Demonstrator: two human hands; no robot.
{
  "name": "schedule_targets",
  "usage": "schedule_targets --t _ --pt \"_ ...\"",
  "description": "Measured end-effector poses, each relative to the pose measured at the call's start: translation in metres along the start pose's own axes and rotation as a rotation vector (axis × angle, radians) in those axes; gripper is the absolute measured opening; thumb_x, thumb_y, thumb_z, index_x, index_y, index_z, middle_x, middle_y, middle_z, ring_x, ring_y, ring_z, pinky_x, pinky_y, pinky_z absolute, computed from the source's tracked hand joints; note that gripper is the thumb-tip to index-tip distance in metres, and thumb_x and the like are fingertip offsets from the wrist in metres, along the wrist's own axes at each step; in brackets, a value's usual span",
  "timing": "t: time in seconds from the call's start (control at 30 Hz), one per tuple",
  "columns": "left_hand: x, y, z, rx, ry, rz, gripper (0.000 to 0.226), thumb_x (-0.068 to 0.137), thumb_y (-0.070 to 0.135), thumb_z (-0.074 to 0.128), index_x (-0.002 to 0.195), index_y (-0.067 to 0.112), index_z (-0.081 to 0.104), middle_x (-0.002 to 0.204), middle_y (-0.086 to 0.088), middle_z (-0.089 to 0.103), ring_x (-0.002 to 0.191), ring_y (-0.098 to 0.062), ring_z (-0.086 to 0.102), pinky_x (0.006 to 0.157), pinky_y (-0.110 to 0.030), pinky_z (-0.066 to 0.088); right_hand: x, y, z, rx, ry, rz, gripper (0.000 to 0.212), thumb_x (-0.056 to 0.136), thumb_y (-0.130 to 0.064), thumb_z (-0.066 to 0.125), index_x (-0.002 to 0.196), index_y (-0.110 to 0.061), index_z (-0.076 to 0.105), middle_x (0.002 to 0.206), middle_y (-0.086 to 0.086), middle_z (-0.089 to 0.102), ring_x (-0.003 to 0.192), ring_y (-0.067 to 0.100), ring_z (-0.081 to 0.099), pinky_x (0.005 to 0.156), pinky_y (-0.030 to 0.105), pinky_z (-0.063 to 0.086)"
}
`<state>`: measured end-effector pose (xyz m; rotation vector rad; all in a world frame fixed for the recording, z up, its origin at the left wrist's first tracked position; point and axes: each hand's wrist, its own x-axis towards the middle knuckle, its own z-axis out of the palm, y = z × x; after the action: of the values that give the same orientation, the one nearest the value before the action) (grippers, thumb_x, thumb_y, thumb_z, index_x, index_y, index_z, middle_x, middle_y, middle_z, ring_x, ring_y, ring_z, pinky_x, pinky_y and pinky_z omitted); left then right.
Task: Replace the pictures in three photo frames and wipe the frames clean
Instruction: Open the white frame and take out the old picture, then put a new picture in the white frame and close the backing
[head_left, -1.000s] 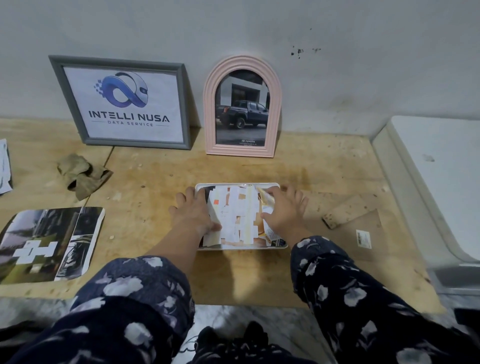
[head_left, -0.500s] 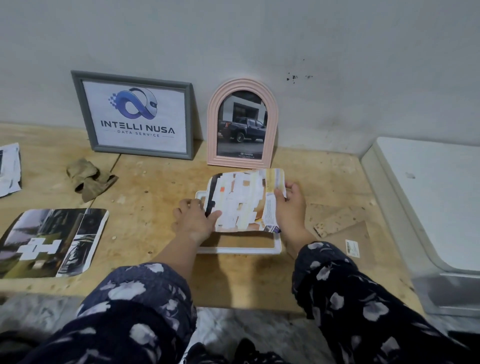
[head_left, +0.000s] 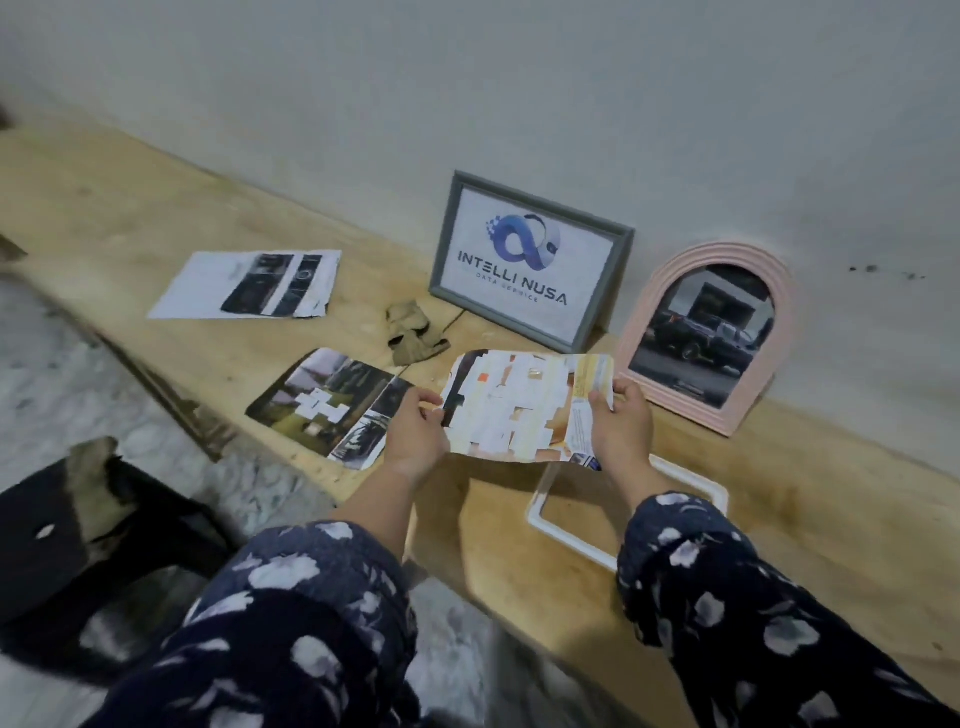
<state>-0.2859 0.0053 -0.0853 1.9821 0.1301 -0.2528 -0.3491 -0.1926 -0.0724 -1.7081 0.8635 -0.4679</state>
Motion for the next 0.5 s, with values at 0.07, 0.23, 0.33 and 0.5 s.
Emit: schedule_targets --t 0.07,0.23,0.33,0.5 --pt "0.015 -0.009 -0.031 0.010 0.083 0.008 0.014 0.100 0.011 0.042 0.102 0.019 0.054 0.098 -0.004 0.060 0.072 -0.012 0.052 0.059 -0.025 0.040 -0.003 -0.015 0.039 -0.009 -0.064 -0.008 0.010 0.097 -0.015 0.050 0.107 -0.014 0.053 0.105 0.006 0.063 0.083 0.018 0.060 0.066 0.030 0.050" --pt "0.058 -0.027 -0.091 -0.034 0.237 -0.059 0.020 0.101 0.011 0.039 0.098 0.019 0.057 0.106 -0.002 0.062 0.087 -0.016 0.056 0.074 -0.027 0.041 -0.007 -0.044 0.123 -0.020 -0.177 -0.002 0.016 0.098 -0.017 0.047 0.112 -0.016 0.056 0.095 -0.002 0.059 0.070 0.009 0.056 0.048 0.017 0.041" --pt "0.091 -0.037 -0.127 -0.070 0.293 -0.052 0.021 0.101 0.009 0.039 0.100 0.017 0.058 0.104 -0.003 0.060 0.070 -0.005 0.052 0.057 -0.018 0.038 -0.004 -0.061 0.174 -0.086 -0.222 -0.038 0.020 0.098 -0.015 0.047 0.115 -0.011 0.056 0.101 0.002 0.060 0.074 0.012 0.054 0.048 0.017 0.036" --pt "0.168 -0.047 -0.196 -0.067 0.325 -0.050 0.021 0.101 0.009 0.040 0.101 0.017 0.060 0.100 -0.001 0.060 0.072 -0.012 0.052 0.057 -0.018 0.042 0.005 -0.087 0.274 -0.107 -0.286 0.013 0.020 0.098 -0.024 0.047 0.112 -0.013 0.057 0.102 0.001 0.062 0.085 0.019 0.059 0.061 0.028 0.045"
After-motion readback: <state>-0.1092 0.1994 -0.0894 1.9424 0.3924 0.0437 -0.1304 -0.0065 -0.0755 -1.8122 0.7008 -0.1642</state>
